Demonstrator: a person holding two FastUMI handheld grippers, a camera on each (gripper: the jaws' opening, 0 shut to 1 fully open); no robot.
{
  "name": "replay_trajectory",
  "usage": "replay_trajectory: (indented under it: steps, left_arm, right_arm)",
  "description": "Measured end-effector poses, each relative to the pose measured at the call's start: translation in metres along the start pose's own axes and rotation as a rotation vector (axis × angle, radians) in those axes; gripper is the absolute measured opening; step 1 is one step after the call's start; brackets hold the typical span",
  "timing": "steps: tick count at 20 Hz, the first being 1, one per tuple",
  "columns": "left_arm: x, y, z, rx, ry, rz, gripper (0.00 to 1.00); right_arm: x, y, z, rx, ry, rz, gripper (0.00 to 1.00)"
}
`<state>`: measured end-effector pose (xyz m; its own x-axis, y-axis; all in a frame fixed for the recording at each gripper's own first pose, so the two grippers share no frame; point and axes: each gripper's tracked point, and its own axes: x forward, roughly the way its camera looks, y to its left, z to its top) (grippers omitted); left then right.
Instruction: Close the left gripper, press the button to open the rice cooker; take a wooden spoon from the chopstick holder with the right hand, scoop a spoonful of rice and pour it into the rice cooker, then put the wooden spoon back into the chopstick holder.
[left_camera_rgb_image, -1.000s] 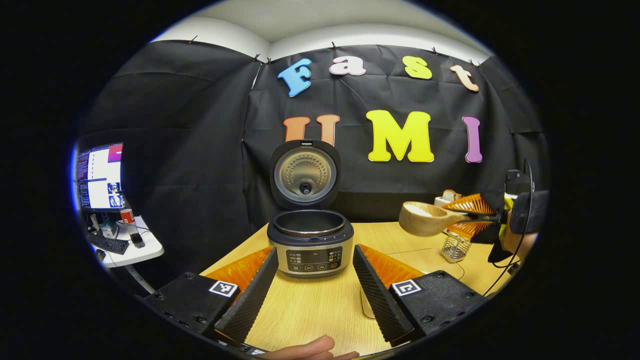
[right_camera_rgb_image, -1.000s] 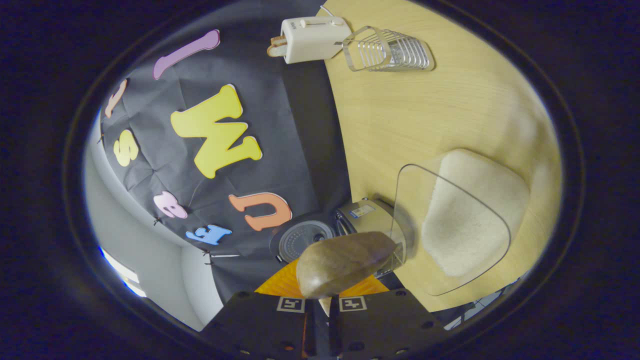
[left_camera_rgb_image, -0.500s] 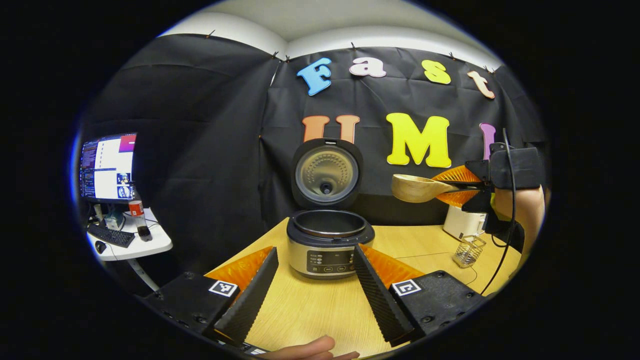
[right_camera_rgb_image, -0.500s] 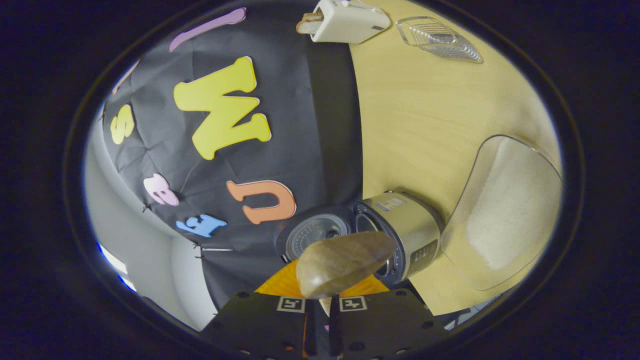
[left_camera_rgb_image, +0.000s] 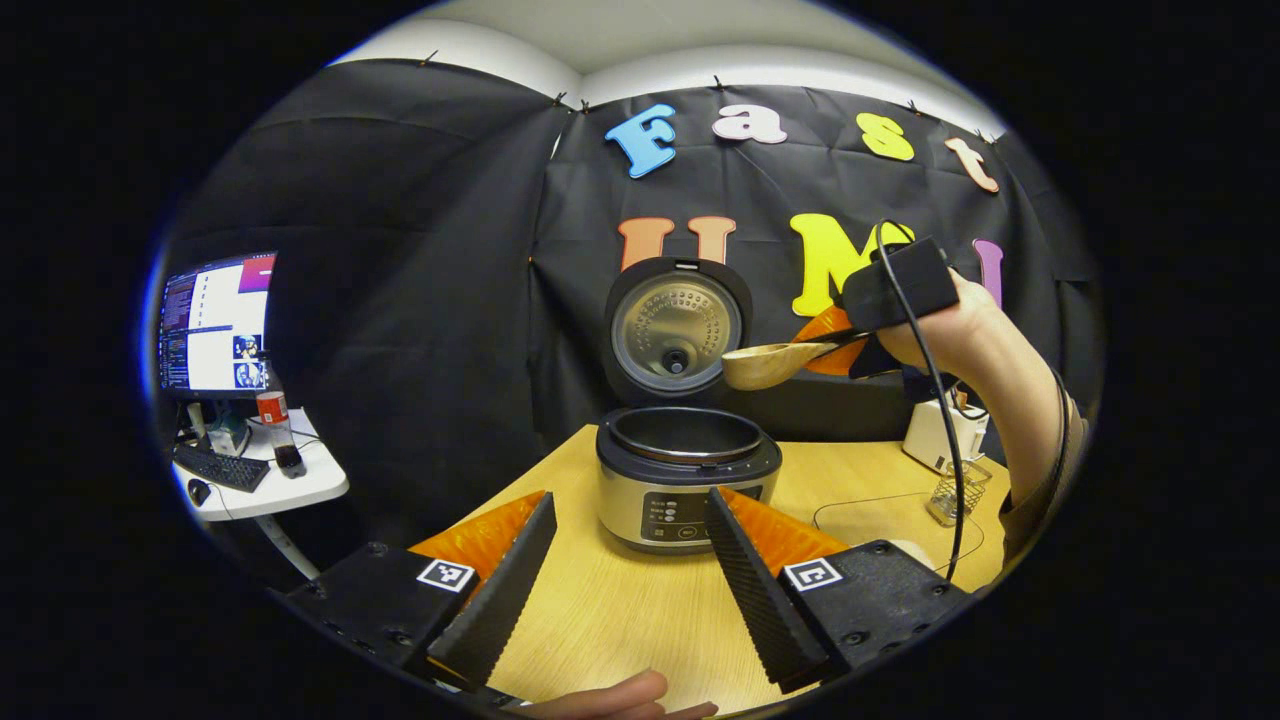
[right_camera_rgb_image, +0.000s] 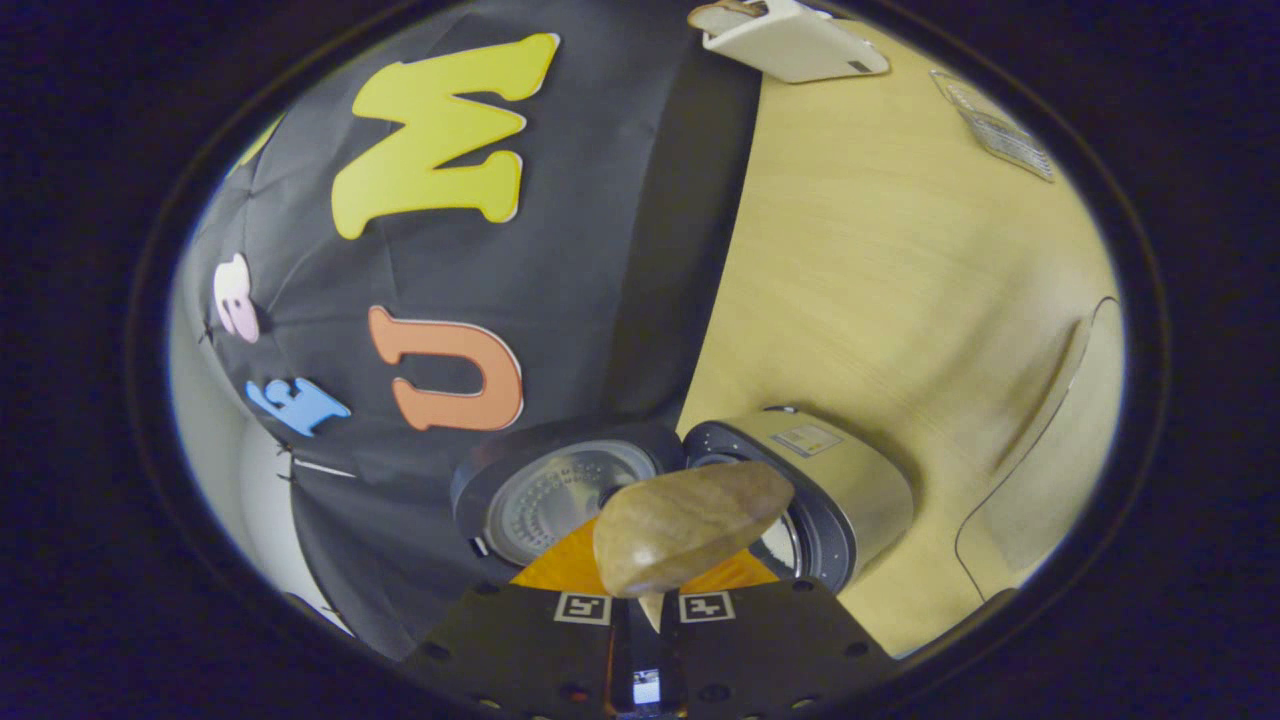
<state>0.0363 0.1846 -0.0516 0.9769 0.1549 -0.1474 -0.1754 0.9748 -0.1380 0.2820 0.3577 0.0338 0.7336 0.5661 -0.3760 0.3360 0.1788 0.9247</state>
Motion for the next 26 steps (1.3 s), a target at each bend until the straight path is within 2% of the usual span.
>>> replay_trajectory:
  steps: [4,9,14,18,23,25,26]
  left_arm:
    - [0.002,0.010,-0.006,-0.013,0.018,0.017,0.96]
    - [0.007,0.007,-0.013,-0.035,0.042,-0.010,0.96]
    - [0.010,0.014,-0.020,-0.042,0.067,0.002,0.96]
    - [0.009,0.005,-0.015,-0.044,0.045,-0.039,0.96]
    - [0.009,0.003,-0.015,-0.042,0.045,-0.050,0.96]
    - [0.009,0.003,-0.016,-0.042,0.048,-0.049,0.96]
    - [0.009,0.005,-0.016,-0.042,0.050,-0.046,0.96]
  right_arm:
    - [0.033,0.004,-0.005,-0.116,-0.047,-0.083,0.10]
    - [0.051,0.004,0.001,-0.304,-0.125,-0.181,0.10]
    - [0.054,0.014,0.005,-0.467,-0.194,-0.217,0.11]
    - [0.058,0.015,0.006,-0.556,-0.217,-0.260,0.11]
    - [0.058,0.015,0.008,-0.676,-0.244,-0.301,0.09]
    - [0.058,0.014,0.006,-0.737,-0.250,-0.318,0.11]
    - [0.057,0.016,0.005,-0.776,-0.255,-0.318,0.09]
